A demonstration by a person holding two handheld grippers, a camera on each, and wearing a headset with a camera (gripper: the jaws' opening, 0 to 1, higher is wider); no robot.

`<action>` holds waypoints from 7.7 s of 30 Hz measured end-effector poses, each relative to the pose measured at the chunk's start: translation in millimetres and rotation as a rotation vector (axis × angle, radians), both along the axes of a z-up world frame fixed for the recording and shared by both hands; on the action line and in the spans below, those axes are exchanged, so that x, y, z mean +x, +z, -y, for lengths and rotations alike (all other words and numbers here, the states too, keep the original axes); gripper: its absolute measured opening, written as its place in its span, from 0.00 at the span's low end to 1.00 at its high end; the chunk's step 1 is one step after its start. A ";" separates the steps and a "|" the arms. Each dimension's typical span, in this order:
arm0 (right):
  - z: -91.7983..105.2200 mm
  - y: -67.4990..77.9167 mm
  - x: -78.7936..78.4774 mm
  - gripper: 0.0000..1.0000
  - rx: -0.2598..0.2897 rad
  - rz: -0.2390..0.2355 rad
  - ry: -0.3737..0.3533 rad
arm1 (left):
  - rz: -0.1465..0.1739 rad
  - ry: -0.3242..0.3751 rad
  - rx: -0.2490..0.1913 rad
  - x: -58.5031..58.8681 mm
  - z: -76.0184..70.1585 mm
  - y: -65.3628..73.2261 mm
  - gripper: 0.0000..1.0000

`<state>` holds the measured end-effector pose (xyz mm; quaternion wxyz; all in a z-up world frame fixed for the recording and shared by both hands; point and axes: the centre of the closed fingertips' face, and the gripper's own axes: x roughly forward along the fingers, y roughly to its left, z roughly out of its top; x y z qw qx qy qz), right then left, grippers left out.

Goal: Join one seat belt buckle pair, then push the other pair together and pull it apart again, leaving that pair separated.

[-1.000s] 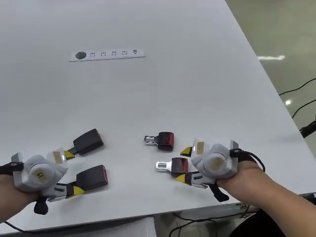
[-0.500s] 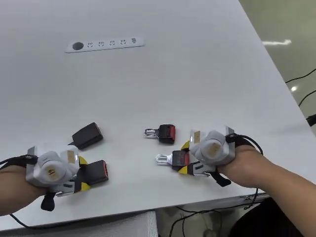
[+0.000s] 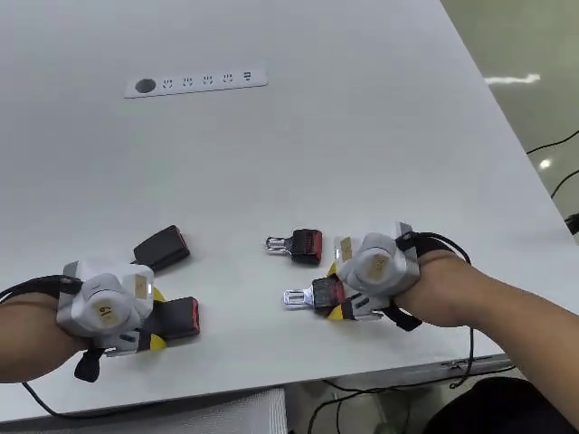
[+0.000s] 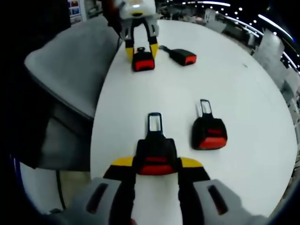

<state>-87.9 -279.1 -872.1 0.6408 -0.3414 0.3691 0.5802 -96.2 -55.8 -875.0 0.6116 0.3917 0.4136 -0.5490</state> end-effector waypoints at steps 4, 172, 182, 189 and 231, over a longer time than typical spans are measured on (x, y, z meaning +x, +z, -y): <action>-1.6 0.0 0.5 0.35 -0.003 0.010 -0.008 | -0.004 0.001 0.020 -1.0 1.8 1.6 0.33; -123.2 55.1 30.6 0.35 0.214 0.117 -0.081 | 0.138 0.111 -0.031 62.2 -10.6 63.6 0.42; -57.1 42.1 73.6 0.38 0.138 0.155 -0.187 | 0.112 0.111 0.005 97.1 -11.7 47.4 0.47; -41.6 24.1 76.4 0.39 0.093 0.147 -0.191 | 0.071 0.090 0.048 101.4 -9.9 23.2 0.48; -116.8 10.5 88.7 0.31 0.027 0.121 0.047 | 0.029 -0.068 0.110 98.7 -6.8 10.2 0.33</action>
